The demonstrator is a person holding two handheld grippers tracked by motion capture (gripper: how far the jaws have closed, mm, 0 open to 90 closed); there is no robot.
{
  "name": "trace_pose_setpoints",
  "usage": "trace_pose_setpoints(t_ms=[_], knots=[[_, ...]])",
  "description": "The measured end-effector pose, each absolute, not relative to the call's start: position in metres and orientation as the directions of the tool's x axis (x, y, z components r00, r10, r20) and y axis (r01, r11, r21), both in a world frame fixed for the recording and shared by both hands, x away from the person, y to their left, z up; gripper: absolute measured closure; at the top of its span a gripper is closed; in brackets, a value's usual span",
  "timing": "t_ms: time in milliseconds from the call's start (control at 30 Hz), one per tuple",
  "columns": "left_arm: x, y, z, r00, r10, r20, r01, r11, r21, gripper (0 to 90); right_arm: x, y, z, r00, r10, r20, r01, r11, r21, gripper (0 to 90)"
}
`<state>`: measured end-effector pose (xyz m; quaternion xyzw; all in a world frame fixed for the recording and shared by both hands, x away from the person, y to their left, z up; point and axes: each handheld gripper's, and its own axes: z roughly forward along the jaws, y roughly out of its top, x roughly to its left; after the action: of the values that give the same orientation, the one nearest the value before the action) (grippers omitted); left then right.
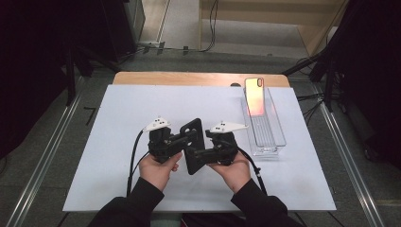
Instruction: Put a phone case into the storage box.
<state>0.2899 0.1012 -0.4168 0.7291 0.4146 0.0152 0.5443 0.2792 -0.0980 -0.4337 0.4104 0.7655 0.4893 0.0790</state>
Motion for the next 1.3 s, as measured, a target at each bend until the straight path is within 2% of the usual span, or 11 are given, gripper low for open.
trace_pose_setpoints(t_ms=[167, 233, 433, 533, 667, 733, 833, 933, 1233, 1300], knots=[[0.287, 0.097, -0.418, 0.661, 0.615, -0.43, 0.591, -0.074, 0.803, 83.4, 0.279, -0.092, -0.435, -0.652, 0.706, 0.277, 0.551, 0.19, 0.813, 5.0], [0.286, 0.096, -0.419, 0.665, 0.616, -0.424, 0.587, -0.079, 0.806, 83.4, 0.279, -0.092, -0.436, -0.658, 0.705, 0.262, 0.541, 0.201, 0.817, 9.5], [0.285, 0.096, -0.417, 0.671, 0.614, -0.416, 0.579, -0.082, 0.812, 82.0, 0.277, -0.092, -0.436, -0.662, 0.705, 0.254, 0.525, 0.194, 0.829, 11.3], [0.285, 0.098, -0.415, 0.667, 0.622, -0.41, 0.573, -0.076, 0.816, 67.7, 0.277, -0.094, -0.435, -0.658, 0.711, 0.247, 0.523, 0.196, 0.829, 11.7], [0.286, 0.102, -0.412, 0.666, 0.625, -0.407, 0.575, -0.083, 0.814, 58.8, 0.281, -0.099, -0.436, -0.649, 0.72, 0.247, 0.528, 0.192, 0.827, 11.7], [0.286, 0.104, -0.411, 0.668, 0.629, -0.398, 0.57, -0.089, 0.817, 56.9, 0.282, -0.102, -0.438, -0.641, 0.727, 0.246, 0.536, 0.194, 0.822, 11.7], [0.287, 0.107, -0.409, 0.657, 0.617, -0.433, 0.602, -0.084, 0.794, 49.4, 0.284, -0.106, -0.441, -0.631, 0.734, 0.25, 0.545, 0.191, 0.817, 11.7], [0.288, 0.11, -0.407, 0.652, 0.608, -0.452, 0.62, -0.084, 0.78, 47.9, 0.286, -0.11, -0.442, -0.627, 0.74, 0.242, 0.544, 0.194, 0.816, 11.7], [0.295, 0.116, -0.41, 0.686, 0.526, -0.503, 0.671, -0.19, 0.716, 33.2, 0.29, -0.123, -0.441, -0.636, 0.74, 0.221, 0.534, 0.215, 0.818, 11.7], [0.295, 0.119, -0.411, 0.698, 0.519, -0.494, 0.664, -0.21, 0.718, 33.1, 0.291, -0.127, -0.44, -0.639, 0.736, 0.224, 0.534, 0.215, 0.818, 11.7]])
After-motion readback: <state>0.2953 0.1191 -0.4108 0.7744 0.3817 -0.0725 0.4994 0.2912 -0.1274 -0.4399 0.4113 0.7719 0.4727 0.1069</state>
